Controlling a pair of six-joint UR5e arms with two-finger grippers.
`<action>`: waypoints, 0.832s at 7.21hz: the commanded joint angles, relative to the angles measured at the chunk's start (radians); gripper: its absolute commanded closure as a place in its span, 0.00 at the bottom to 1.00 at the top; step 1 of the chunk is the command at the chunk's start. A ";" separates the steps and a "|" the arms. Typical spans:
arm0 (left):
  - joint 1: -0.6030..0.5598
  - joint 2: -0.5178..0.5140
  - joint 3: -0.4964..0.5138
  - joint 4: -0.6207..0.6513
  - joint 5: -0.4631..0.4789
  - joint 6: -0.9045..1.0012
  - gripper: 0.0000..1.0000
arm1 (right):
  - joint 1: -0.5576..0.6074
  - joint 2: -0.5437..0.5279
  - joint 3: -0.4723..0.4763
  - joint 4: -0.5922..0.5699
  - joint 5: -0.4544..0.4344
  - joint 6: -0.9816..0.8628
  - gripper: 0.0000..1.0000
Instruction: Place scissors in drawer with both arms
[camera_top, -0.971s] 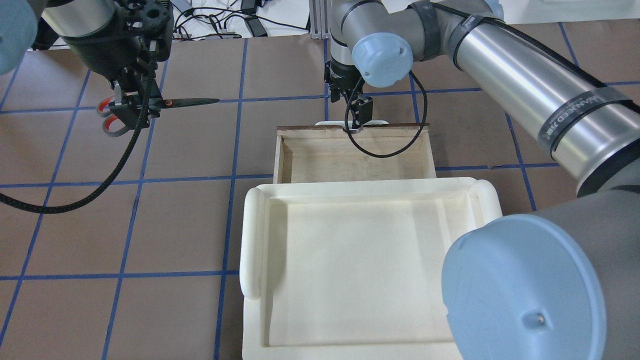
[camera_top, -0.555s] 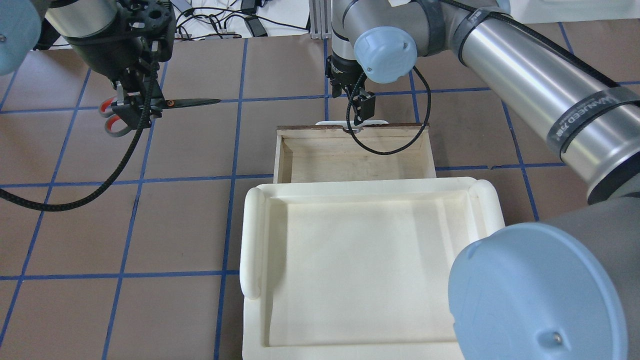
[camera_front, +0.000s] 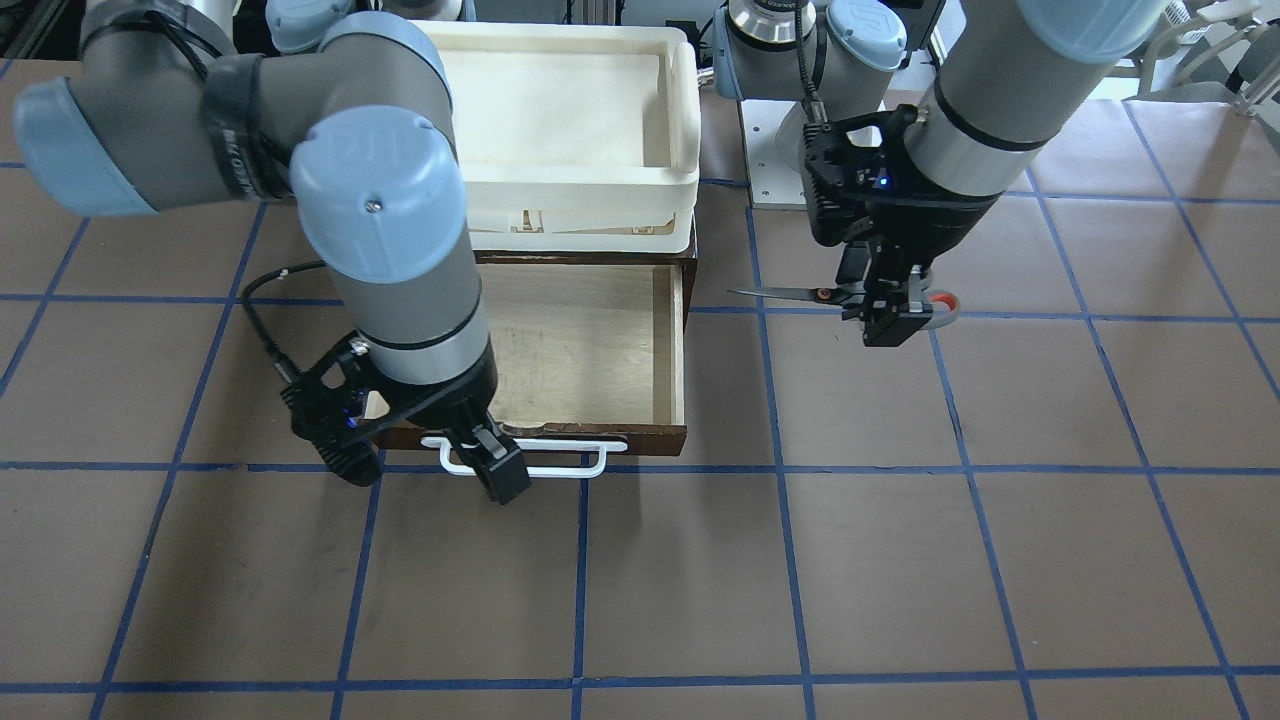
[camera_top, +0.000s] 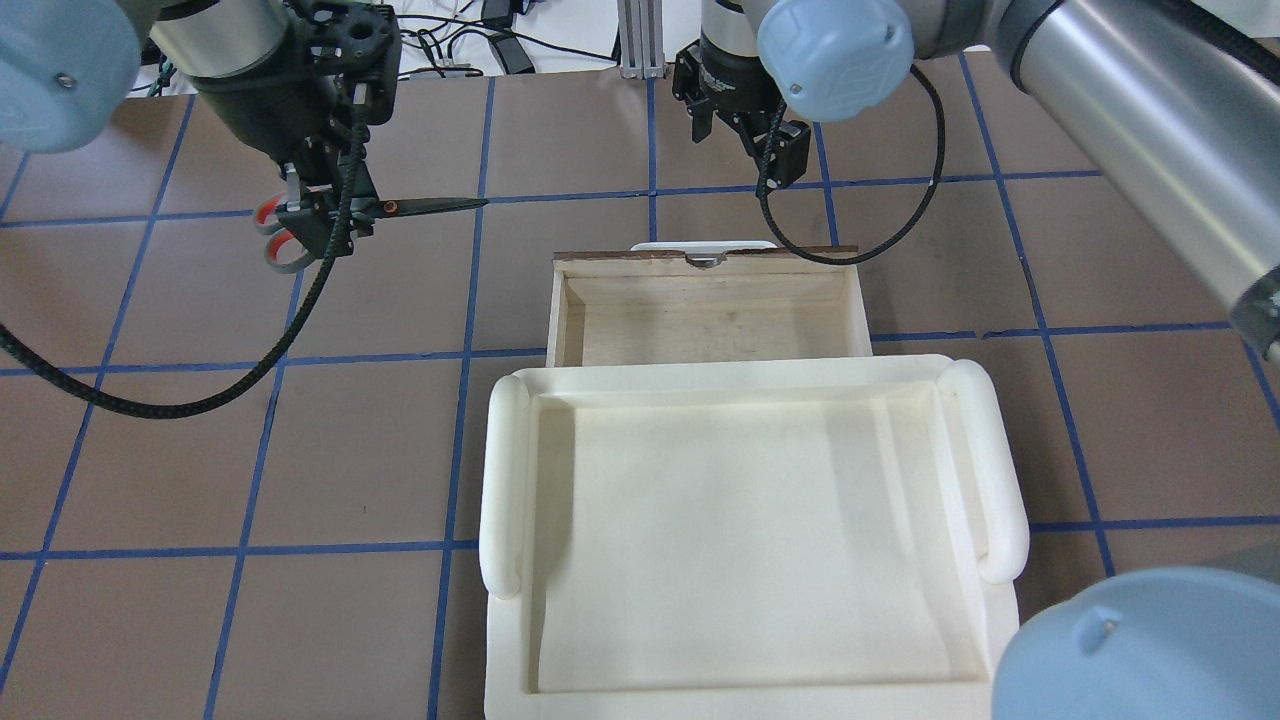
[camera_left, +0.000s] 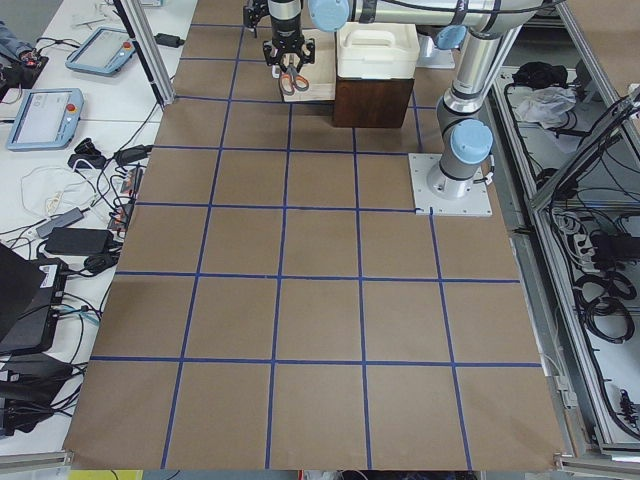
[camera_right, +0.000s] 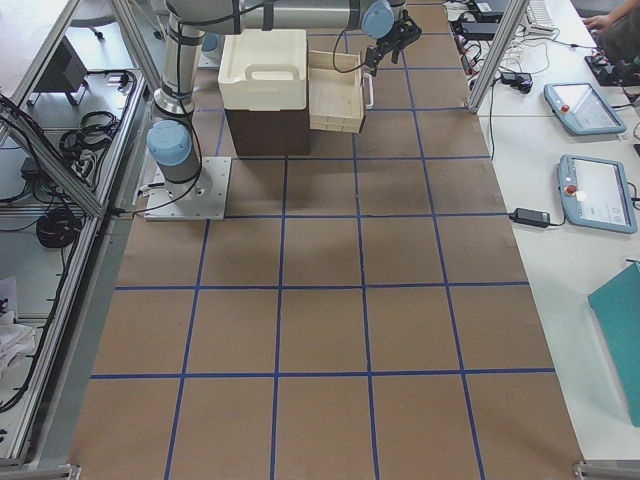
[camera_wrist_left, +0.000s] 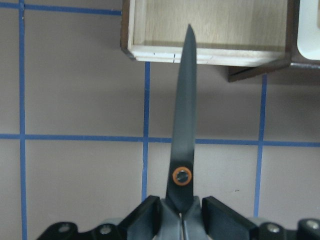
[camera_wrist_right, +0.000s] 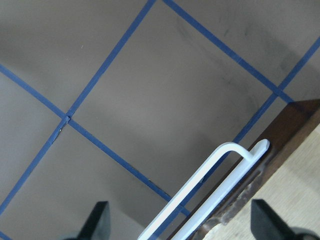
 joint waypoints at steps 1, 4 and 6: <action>-0.068 -0.052 0.011 0.045 -0.020 -0.045 0.82 | -0.114 -0.084 0.005 0.051 -0.011 -0.386 0.00; -0.181 -0.152 0.086 0.057 -0.045 -0.143 0.82 | -0.191 -0.145 0.023 0.104 -0.043 -0.679 0.00; -0.252 -0.210 0.092 0.094 -0.048 -0.252 0.82 | -0.194 -0.213 0.064 0.101 -0.062 -0.874 0.00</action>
